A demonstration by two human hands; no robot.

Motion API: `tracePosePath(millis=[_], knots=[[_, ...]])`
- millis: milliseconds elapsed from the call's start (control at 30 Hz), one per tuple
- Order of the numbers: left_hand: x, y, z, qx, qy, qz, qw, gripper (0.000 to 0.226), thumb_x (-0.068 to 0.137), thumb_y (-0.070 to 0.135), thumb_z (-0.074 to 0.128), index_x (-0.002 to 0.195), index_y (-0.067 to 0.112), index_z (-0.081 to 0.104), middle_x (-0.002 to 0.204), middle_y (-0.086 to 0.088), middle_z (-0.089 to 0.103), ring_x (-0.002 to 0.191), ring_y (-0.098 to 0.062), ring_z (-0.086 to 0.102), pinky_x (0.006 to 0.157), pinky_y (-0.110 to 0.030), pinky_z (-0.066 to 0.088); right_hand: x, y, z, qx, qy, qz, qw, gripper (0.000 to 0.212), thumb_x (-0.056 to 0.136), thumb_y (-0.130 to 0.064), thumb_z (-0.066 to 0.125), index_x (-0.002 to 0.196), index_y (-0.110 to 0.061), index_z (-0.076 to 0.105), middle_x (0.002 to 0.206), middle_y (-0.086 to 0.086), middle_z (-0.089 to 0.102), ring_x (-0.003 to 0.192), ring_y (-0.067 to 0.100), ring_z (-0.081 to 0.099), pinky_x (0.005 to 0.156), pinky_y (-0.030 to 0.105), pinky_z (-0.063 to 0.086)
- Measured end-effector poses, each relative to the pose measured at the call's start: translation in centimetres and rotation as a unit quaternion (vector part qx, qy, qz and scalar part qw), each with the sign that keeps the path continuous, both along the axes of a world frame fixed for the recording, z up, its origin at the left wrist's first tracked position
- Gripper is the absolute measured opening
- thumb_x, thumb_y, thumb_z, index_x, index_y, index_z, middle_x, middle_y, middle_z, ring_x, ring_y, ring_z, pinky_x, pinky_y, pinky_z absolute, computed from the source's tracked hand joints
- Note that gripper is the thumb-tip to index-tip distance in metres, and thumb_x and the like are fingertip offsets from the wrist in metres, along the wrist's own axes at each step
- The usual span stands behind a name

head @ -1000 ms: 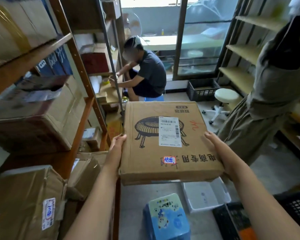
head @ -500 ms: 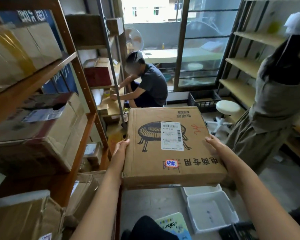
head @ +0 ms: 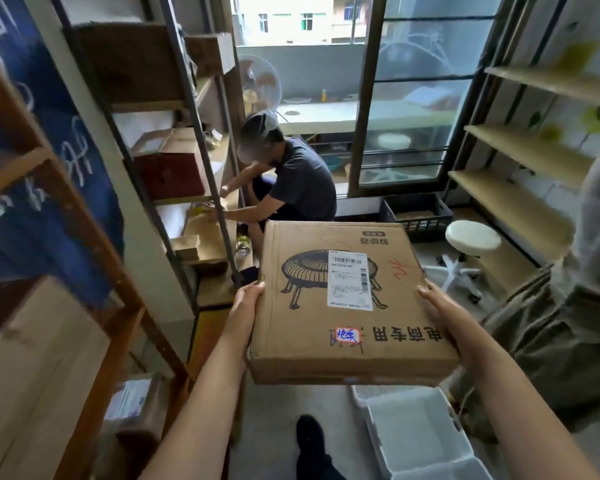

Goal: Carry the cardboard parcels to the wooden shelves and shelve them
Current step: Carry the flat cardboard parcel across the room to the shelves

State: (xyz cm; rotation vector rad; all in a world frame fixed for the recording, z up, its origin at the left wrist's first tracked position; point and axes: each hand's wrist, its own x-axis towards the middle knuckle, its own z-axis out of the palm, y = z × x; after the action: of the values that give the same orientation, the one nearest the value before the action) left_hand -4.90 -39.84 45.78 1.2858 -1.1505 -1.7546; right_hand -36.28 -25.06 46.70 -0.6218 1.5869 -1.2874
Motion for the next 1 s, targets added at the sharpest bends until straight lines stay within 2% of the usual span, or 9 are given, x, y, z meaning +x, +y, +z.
tracePosePath(millis=[67,200,300,433,633,700,767,900,1000], knots=[[-3.2,-5.7,-0.5,0.006,0.007,-0.017,1.0,0.05,0.099,0.045,0.055,0.139,0.016,0.053,0.129,-0.02,0.069,0.114,-0.036,0.07,0.09,-0.05,0.061,-2.5,-4.9,-0.8,-0.021,-0.026,-0.006,0.999,0.042,0.099,-0.038,0.052,0.14,-0.034,0.047,0.123,0.017,0.068,0.103,0.043,0.07,0.071,0.043,0.061],[-10.8,-17.3,0.2,0.011,0.01,-0.022,1.0,0.058,0.093,0.044,0.057,0.14,0.01,0.052,0.129,-0.024,0.068,0.111,-0.036,0.07,0.082,-0.045,0.059,-9.0,-15.2,-0.9,-0.041,-0.053,-0.033,0.997,0.038,0.099,-0.035,0.051,0.137,-0.035,0.049,0.121,0.016,0.071,0.102,0.041,0.071,0.081,0.053,0.059],[-16.0,-25.3,0.6,0.019,0.002,-0.039,0.999,0.071,0.084,0.052,0.063,0.144,0.015,0.053,0.136,-0.025,0.066,0.122,-0.042,0.067,0.097,-0.055,0.059,-14.2,-21.6,-0.2,-0.046,-0.052,-0.051,0.996,0.038,0.1,-0.034,0.049,0.138,-0.031,0.049,0.124,0.015,0.07,0.107,0.038,0.071,0.092,0.059,0.054],[-22.8,-32.5,2.4,-0.005,-0.01,-0.088,0.996,0.065,0.089,0.043,0.057,0.138,0.001,0.059,0.135,-0.035,0.064,0.116,-0.042,0.066,0.104,-0.065,0.05,-20.4,-27.7,0.8,-0.051,-0.059,-0.091,0.993,0.059,0.09,-0.041,0.06,0.146,-0.031,0.044,0.131,0.009,0.068,0.114,0.031,0.069,0.099,0.056,0.051],[-34.1,-42.3,1.3,-0.018,-0.026,-0.156,0.987,0.049,0.106,0.035,0.043,0.135,-0.001,0.059,0.132,-0.033,0.066,0.1,-0.032,0.067,0.078,-0.039,0.06,-29.5,-34.8,0.8,-0.052,-0.065,-0.161,0.983,0.073,0.083,-0.043,0.066,0.149,-0.029,0.041,0.131,0.008,0.068,0.116,0.031,0.067,0.1,0.056,0.05],[-38.5,-45.9,0.5,0.001,-0.017,-0.171,0.985,0.046,0.103,0.035,0.045,0.125,0.0,0.065,0.13,-0.035,0.067,0.097,-0.034,0.067,0.082,-0.041,0.057,-32.7,-37.0,0.3,-0.056,-0.061,-0.187,0.979,0.06,0.089,-0.038,0.064,0.145,-0.027,0.047,0.128,0.007,0.07,0.113,0.028,0.068,0.1,0.051,0.051],[-43.6,-50.1,-0.5,0.017,-0.003,-0.197,0.98,0.06,0.091,0.042,0.052,0.128,-0.004,0.065,0.133,-0.038,0.064,0.099,-0.038,0.064,0.089,-0.046,0.054,-36.4,-39.5,-0.3,-0.066,-0.06,-0.207,0.974,0.043,0.095,-0.031,0.058,0.138,-0.028,0.055,0.126,0.01,0.071,0.113,0.03,0.067,0.1,0.05,0.05],[-53.8,-58.7,-2.3,0.067,-0.013,-0.228,0.971,0.082,0.074,0.061,0.065,0.142,0.015,0.06,0.135,-0.024,0.068,0.117,-0.037,0.069,0.098,-0.049,0.058,-44.0,-45.1,-1.0,-0.048,-0.037,-0.285,0.957,0.04,0.097,-0.027,0.056,0.136,-0.024,0.058,0.115,0.01,0.075,0.097,0.024,0.074,0.085,0.039,0.056],[-62.1,-65.9,-3.2,0.09,-0.008,-0.267,0.959,0.086,0.072,0.065,0.069,0.145,0.021,0.058,0.14,-0.019,0.066,0.128,-0.042,0.064,0.1,-0.054,0.057,-48.7,-49.9,0.3,-0.037,-0.031,-0.34,0.939,0.033,0.097,-0.027,0.056,0.13,-0.032,0.054,0.112,0.009,0.072,0.094,0.022,0.069,0.086,0.039,0.054]])
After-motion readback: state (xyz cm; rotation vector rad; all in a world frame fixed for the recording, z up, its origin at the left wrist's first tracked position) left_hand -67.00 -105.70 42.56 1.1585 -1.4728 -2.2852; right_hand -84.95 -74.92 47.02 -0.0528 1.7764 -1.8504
